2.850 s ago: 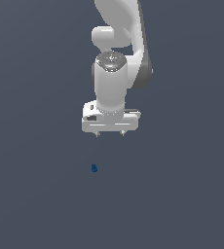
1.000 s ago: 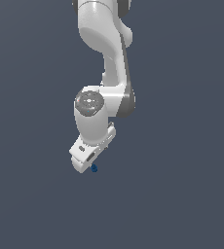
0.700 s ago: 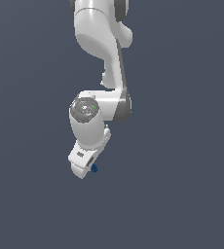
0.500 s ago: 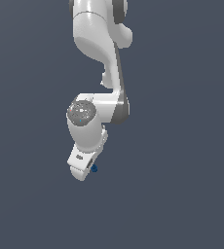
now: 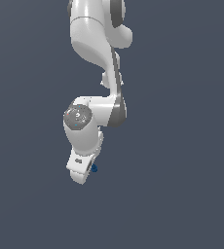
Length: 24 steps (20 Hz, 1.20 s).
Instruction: Pick up the object and move it to a goal position.
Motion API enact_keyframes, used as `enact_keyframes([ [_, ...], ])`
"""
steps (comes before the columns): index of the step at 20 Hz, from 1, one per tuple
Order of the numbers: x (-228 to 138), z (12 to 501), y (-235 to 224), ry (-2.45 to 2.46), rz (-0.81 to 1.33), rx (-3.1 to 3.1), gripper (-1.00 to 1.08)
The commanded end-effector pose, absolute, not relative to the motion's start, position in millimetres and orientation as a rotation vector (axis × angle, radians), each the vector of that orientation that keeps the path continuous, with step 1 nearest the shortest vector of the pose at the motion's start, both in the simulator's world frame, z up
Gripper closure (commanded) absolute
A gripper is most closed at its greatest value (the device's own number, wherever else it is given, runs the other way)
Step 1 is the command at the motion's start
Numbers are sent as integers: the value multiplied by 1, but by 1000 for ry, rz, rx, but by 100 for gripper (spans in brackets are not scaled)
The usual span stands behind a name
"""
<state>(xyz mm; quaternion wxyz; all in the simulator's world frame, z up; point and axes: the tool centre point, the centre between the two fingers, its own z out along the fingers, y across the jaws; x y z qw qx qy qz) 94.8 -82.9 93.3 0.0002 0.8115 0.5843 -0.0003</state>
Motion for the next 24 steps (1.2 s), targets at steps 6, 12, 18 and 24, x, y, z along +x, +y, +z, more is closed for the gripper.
enact_keyframes([
  [6,95,89,-84,1844,-1,2544,-92],
  [12,94,59,-83,1848,0,2540,-92],
  [18,94,41,-83,1850,0,2539,-92],
  [24,95,43,-84,1849,0,2540,108],
])
